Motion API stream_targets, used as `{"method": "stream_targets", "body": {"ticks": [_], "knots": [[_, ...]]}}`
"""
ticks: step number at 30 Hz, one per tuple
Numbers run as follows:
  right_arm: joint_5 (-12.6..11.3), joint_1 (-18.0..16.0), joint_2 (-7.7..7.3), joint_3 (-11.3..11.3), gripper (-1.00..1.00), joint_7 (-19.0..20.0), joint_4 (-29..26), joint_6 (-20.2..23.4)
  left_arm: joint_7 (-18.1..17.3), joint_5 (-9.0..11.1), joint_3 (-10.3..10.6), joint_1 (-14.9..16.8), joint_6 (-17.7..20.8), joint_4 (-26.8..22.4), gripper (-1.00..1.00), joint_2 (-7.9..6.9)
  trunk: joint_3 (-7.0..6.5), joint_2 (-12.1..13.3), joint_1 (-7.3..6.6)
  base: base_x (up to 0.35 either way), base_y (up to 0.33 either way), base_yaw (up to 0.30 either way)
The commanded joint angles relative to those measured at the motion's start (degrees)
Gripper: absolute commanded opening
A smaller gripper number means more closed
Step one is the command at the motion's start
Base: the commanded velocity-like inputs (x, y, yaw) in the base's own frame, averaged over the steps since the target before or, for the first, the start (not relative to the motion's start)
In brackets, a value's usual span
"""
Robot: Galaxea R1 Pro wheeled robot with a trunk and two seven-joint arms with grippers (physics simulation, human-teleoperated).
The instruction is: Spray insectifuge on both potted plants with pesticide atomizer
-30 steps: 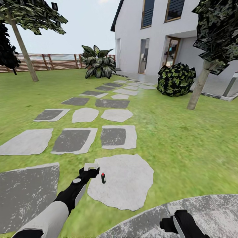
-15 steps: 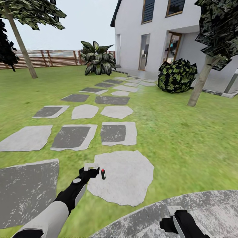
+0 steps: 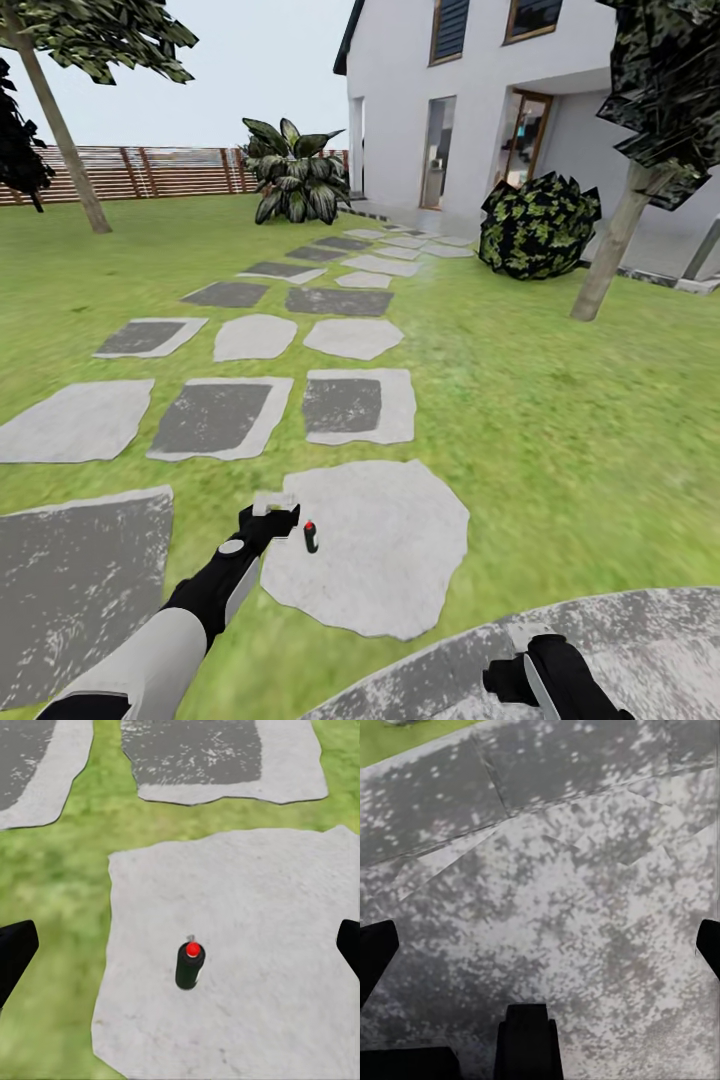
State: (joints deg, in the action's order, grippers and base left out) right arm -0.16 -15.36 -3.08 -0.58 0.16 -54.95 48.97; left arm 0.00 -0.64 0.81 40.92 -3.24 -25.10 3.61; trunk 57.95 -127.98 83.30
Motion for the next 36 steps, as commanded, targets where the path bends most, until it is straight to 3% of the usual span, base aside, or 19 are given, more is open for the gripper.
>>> {"method": "stream_targets", "body": {"ticks": [1, 14, 29, 36], "knots": [[-0.02, -0.02, 0.00, -0.03, 1.00, 0.02, -0.07, 0.25, 0.00, -0.07, 0.08, 0.04, -0.19, 0.05, 1.00, 0.01, 0.05, -0.02, 0.02, 0.331, 0.000, 0.000], [-0.02, -0.02, 0.00, -0.11, 1.00, 0.02, -0.07, 0.25, 0.00, -0.14, 0.16, 0.04, -0.33, 0.05, 1.00, 0.08, 0.07, -0.02, 0.02, 0.285, -0.065, 0.000], [-0.19, -0.02, 0.00, -0.12, 1.00, 0.02, -0.07, 0.25, 0.00, -0.15, 0.11, 0.04, -0.36, 0.05, 1.00, 0.08, 0.56, -0.02, 0.02, 0.018, -0.012, 0.000], [-0.27, -0.02, 0.00, -0.12, 1.00, 0.02, -0.07, 0.25, 0.00, -0.15, 0.14, 0.04, -0.36, 0.05, 1.00, 0.08, 2.19, -2.83, 1.56, 0.000, 0.000, 0.000]]}}
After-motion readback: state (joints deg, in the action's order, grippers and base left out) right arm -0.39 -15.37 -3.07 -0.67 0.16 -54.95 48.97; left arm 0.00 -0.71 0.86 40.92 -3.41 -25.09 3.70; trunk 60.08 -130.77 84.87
